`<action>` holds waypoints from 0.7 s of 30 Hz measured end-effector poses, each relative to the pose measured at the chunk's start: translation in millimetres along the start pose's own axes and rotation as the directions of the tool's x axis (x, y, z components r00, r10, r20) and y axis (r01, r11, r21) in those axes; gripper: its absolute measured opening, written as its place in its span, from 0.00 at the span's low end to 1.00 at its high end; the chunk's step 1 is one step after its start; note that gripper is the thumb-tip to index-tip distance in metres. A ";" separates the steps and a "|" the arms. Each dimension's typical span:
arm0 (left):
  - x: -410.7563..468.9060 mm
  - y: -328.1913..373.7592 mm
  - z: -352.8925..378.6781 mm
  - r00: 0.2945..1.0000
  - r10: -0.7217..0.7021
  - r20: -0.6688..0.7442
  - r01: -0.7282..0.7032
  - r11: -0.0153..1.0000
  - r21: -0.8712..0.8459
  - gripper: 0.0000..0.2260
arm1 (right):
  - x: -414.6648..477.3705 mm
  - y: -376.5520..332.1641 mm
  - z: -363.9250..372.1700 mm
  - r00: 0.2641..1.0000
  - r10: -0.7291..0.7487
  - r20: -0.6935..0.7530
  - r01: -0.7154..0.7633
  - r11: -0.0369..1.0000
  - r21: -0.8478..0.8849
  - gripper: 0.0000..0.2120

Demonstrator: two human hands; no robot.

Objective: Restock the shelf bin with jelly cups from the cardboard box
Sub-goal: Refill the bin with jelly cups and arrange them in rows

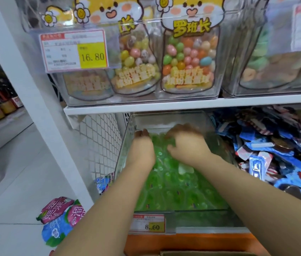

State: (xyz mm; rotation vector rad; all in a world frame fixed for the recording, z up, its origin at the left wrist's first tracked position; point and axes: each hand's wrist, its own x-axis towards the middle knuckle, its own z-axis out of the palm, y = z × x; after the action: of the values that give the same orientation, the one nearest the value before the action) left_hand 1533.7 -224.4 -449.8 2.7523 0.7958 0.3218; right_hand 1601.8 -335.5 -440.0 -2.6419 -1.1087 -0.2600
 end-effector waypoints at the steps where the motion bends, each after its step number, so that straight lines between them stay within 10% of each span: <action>1: -8.2 -2.3 -7.3 0.998 0.052 -0.037 -0.052 0.999 -0.003 0.19 | 4.2 -5.2 0.4 1.000 -0.004 -0.018 0.004 1.000 0.016 0.14; 8: -44.1 -36.5 -48.5 0.929 0.103 -0.354 -0.175 0.968 -0.178 0.14 | 42.3 -43.5 24.4 0.987 0.092 0.128 -0.115 0.976 0.183 0.23; 21: 7.6 -62.0 -22.8 0.908 -0.071 -0.412 -0.160 0.852 -0.499 0.12 | 89.3 -54.0 55.1 0.937 0.287 0.198 -0.348 0.803 0.484 0.15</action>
State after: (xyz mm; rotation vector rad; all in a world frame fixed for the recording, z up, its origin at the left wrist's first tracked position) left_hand 1503.2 -165.4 -446.1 2.2016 0.6102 1.0069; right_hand 1628.3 -222.1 -459.5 -2.3126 -0.6208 0.2351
